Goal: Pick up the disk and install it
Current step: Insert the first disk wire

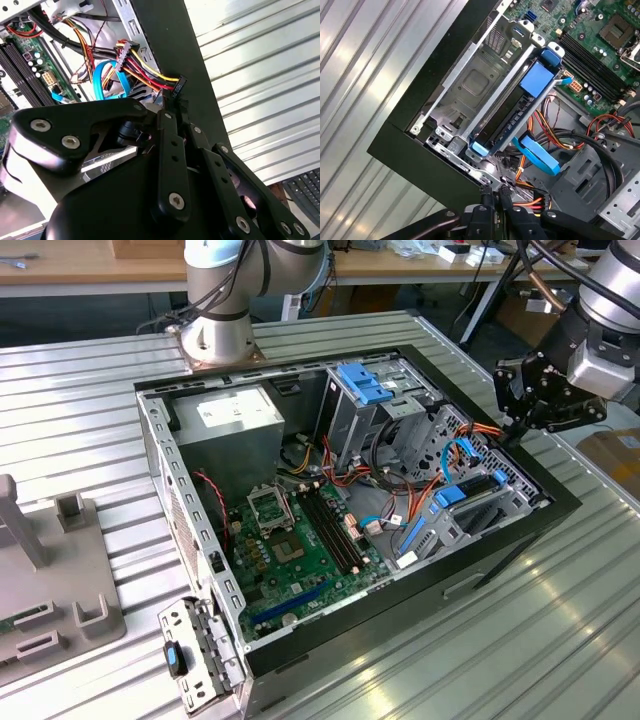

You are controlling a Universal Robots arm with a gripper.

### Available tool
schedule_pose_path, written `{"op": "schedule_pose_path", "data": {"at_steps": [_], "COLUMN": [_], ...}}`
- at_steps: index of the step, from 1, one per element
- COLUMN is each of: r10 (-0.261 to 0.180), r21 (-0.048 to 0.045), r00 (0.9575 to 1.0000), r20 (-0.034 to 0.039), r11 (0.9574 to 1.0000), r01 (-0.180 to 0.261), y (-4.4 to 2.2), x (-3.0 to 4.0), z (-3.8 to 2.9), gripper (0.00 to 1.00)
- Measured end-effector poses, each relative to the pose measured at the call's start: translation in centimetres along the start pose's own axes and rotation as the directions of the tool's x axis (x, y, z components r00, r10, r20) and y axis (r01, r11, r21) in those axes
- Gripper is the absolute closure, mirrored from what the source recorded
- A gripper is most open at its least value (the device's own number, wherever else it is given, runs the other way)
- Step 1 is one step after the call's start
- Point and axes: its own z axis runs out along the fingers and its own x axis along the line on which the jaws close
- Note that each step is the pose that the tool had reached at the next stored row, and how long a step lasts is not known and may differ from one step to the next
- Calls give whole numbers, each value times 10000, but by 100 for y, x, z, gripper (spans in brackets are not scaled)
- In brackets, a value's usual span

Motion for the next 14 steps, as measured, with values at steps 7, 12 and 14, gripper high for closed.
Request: {"op": "schedule_pose_path", "data": {"at_steps": [7, 12, 14], "r10": [4, 4, 4], "r21": [1, 1, 1], "r00": [10000, 10000, 10000], "r20": [1, 1, 0], "r11": [10000, 10000, 10000], "r01": [-4, -4, -4], "y": [76, 83, 85], "x": [-57, -63, -64], "z": [-9, -10, -10], "gripper": [83, 83, 83]}}
